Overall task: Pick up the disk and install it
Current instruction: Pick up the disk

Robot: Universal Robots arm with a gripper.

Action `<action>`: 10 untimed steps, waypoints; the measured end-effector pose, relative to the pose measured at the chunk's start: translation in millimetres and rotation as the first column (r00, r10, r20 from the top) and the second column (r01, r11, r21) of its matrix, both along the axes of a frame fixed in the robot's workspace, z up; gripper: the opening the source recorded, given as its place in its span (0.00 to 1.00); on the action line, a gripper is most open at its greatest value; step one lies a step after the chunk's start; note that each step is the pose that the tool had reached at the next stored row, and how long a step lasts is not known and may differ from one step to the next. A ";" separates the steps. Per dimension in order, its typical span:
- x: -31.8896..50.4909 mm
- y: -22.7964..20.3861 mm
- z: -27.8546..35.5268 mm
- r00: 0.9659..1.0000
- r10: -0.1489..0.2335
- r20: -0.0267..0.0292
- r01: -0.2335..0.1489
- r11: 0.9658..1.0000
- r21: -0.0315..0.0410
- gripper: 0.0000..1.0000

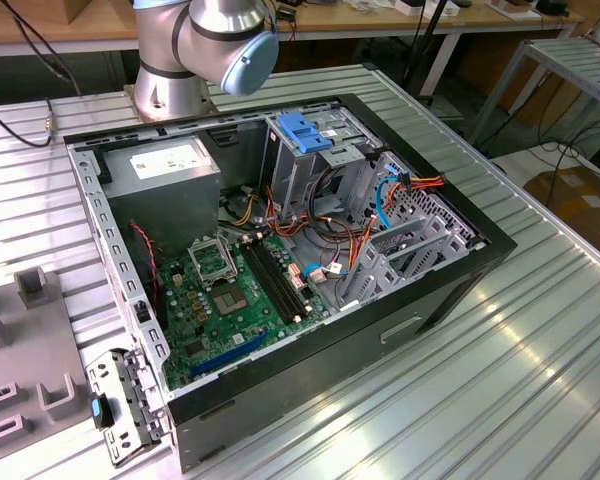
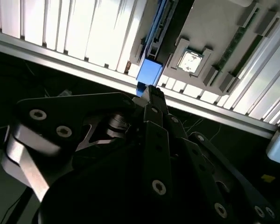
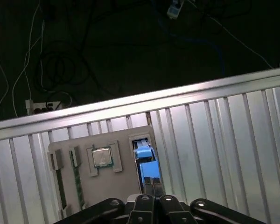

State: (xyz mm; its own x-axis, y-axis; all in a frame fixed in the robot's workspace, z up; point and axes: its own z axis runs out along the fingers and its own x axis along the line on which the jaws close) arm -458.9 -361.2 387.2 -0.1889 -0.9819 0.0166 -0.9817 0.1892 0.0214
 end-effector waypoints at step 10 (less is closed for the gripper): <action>0.0 -0.3 -6.6 0.999 0.041 0.003 -0.041 0.999 -0.004 0.31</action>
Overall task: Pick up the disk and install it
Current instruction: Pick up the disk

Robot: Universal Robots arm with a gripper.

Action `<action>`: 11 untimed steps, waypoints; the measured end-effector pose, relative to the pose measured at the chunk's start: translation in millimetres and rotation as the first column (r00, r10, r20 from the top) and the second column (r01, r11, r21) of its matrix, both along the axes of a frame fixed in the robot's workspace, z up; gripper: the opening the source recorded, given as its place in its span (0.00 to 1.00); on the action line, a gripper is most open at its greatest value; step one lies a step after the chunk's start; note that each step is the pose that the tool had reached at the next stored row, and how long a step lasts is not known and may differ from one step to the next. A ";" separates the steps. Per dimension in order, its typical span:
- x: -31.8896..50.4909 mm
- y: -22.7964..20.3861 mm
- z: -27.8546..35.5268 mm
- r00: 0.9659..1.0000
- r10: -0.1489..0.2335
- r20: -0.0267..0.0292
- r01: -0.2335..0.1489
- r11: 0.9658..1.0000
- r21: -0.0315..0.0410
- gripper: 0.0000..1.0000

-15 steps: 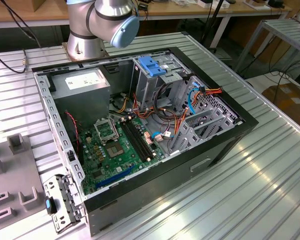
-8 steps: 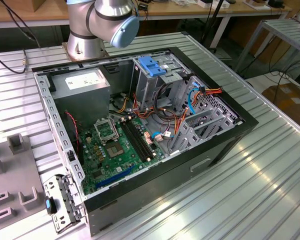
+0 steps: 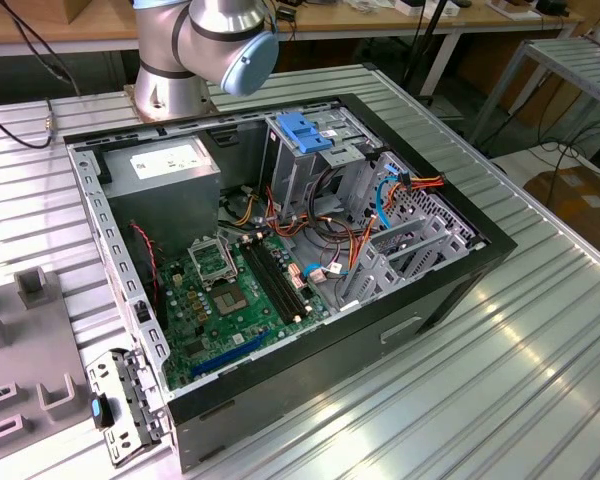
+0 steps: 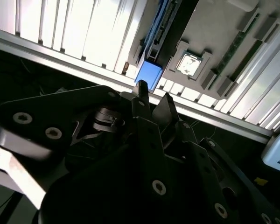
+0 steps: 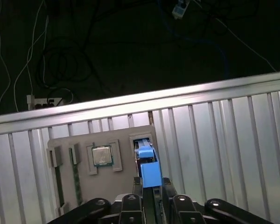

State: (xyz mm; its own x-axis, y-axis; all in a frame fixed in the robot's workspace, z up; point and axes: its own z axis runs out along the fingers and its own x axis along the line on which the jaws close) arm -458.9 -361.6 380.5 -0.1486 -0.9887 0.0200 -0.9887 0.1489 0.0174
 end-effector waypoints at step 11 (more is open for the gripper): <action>0.1 -1.4 -7.4 0.999 0.036 0.000 -0.036 0.999 0.000 0.40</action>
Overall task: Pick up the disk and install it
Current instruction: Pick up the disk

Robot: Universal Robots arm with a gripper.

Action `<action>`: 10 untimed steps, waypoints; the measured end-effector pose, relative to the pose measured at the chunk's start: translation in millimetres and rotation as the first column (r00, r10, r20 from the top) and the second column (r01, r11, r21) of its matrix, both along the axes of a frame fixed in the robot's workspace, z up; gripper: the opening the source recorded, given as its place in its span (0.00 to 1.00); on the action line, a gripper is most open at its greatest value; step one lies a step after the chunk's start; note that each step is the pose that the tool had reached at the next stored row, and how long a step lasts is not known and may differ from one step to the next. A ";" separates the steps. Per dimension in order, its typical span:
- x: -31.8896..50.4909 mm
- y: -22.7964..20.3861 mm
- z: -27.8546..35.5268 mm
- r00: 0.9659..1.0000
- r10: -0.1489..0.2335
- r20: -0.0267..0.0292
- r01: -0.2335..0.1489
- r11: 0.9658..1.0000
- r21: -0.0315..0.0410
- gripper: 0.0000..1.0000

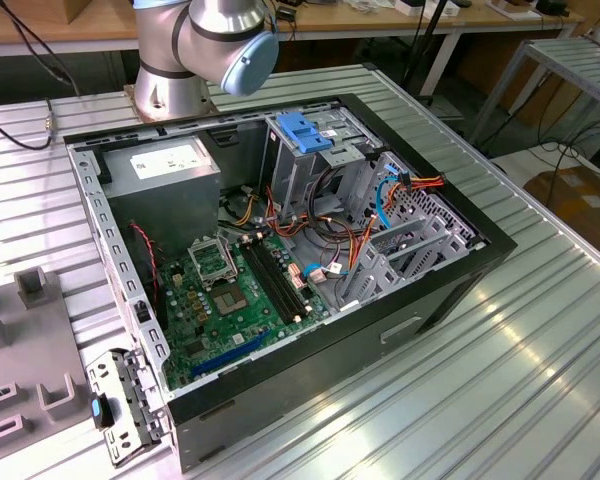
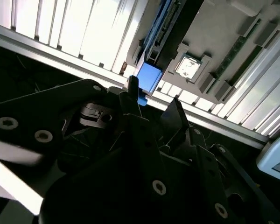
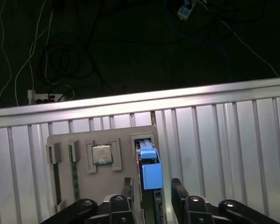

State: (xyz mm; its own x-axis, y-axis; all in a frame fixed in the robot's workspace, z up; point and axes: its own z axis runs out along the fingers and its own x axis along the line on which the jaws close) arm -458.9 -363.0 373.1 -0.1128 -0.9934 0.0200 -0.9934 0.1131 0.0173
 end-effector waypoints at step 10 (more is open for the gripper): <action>0.0 -0.5 -17.1 0.998 0.059 0.001 -0.059 0.998 0.000 0.53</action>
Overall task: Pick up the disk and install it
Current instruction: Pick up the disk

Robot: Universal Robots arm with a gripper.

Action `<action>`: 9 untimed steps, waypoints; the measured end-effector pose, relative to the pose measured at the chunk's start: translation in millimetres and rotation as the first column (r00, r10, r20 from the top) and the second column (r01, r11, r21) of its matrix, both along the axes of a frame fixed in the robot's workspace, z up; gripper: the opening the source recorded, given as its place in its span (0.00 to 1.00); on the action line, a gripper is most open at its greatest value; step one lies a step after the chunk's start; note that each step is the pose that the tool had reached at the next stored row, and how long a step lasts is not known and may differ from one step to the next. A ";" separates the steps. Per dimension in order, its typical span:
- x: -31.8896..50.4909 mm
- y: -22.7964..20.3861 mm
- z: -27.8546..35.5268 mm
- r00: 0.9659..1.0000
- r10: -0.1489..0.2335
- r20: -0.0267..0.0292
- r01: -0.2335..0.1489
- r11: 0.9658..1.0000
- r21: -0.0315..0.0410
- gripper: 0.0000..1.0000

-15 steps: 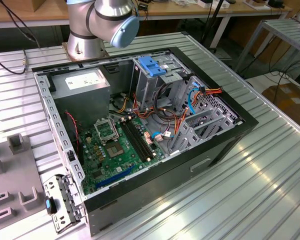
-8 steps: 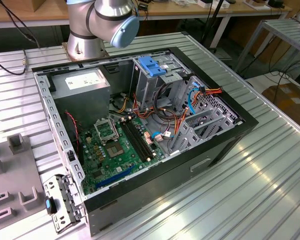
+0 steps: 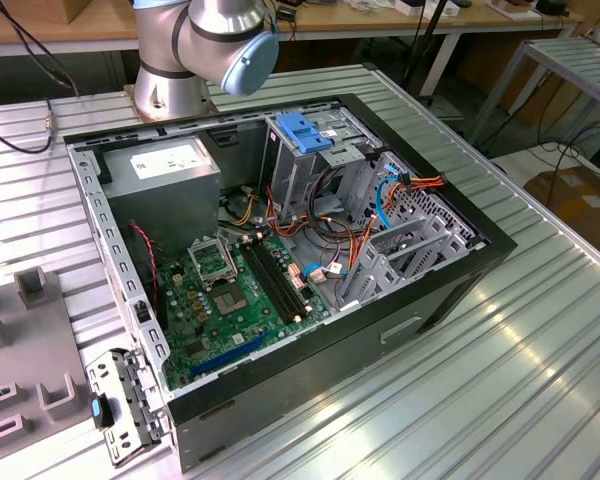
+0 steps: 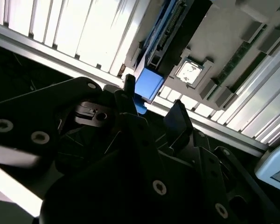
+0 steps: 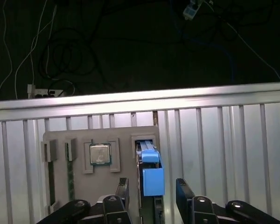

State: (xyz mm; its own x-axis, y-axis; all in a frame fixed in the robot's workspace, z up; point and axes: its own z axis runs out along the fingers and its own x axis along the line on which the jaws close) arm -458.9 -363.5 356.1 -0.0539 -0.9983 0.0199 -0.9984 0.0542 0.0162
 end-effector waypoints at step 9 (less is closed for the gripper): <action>0.0 -0.6 -14.6 1.000 0.024 0.007 -0.024 1.000 0.000 0.53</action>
